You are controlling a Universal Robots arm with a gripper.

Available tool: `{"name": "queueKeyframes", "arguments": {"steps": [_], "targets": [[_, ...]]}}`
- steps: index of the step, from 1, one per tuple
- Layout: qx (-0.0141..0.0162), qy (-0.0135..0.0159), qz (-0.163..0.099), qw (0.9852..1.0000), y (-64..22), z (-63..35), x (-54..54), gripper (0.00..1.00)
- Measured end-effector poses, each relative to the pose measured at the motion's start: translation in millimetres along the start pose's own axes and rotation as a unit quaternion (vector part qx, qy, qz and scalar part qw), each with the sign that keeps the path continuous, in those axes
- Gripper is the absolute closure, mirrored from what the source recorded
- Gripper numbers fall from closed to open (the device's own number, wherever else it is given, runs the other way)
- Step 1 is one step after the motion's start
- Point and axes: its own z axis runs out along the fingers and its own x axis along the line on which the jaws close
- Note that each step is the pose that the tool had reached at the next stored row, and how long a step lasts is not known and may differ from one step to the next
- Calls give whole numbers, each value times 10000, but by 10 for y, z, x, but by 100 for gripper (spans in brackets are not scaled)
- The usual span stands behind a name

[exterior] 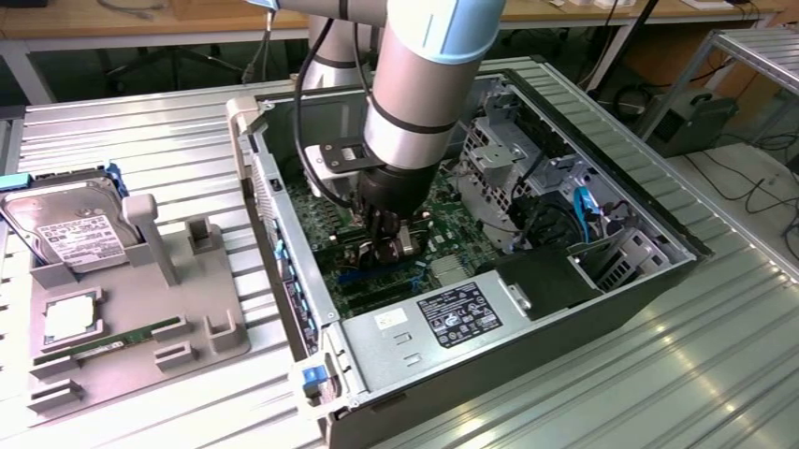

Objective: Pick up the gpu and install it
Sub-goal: 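Insert the gpu into the slot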

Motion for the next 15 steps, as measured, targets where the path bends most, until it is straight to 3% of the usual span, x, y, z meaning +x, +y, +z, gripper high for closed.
{"name": "queueKeyframes", "arguments": {"steps": [7, 15], "targets": [[-1, 4, -3, 10000, -28, 11, 0, 74], [0, 3, -5, 10000, 15, 58, 4, 74]]}}
